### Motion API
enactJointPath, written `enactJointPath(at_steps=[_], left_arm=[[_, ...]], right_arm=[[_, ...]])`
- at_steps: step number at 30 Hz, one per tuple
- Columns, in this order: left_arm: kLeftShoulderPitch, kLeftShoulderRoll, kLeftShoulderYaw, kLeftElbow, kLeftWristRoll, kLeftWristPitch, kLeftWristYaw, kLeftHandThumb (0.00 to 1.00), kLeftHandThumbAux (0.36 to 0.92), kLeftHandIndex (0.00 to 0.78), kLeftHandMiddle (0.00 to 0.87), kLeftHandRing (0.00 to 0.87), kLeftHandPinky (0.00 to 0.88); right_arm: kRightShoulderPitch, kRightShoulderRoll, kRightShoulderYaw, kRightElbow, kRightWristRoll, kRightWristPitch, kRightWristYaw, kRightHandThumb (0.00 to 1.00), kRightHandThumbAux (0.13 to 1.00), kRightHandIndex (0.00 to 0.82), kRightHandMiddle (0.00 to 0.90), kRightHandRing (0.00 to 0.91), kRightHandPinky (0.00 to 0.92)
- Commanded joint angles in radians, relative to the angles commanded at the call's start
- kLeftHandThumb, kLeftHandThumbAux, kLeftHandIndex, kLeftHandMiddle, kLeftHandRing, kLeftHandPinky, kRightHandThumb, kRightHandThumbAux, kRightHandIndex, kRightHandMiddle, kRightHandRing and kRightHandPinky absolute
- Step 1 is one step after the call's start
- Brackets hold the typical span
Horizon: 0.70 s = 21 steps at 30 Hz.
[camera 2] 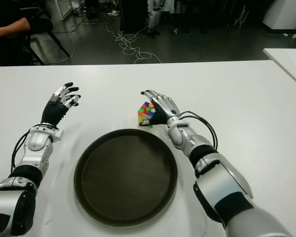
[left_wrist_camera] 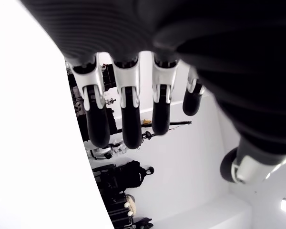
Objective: Pick up the Rubik's Cube and put it in the plate
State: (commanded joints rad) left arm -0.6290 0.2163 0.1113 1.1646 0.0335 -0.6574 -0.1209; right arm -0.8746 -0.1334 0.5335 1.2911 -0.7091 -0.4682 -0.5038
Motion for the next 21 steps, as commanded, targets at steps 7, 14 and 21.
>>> enactJointPath(at_steps=[7,14,21], left_arm=[[-0.001,0.0,0.0,0.002,-0.001,-0.005,0.0,0.002,0.533,0.138,0.213,0.241,0.302],[-0.001,-0.002,0.004,0.006,-0.006,-0.01,-0.003,0.007,0.537,0.132,0.21,0.238,0.3],[-0.003,-0.004,0.01,0.009,-0.015,-0.011,-0.01,0.008,0.531,0.137,0.21,0.239,0.299]], right_arm=[[-0.008,0.002,0.02,0.003,-0.013,0.015,-0.014,0.0,0.802,0.142,0.164,0.23,0.294],[-0.012,0.005,0.026,0.004,-0.015,0.031,-0.017,0.0,0.792,0.125,0.152,0.215,0.285],[-0.012,0.009,0.028,0.005,-0.017,0.044,-0.023,0.0,0.787,0.126,0.154,0.219,0.293]])
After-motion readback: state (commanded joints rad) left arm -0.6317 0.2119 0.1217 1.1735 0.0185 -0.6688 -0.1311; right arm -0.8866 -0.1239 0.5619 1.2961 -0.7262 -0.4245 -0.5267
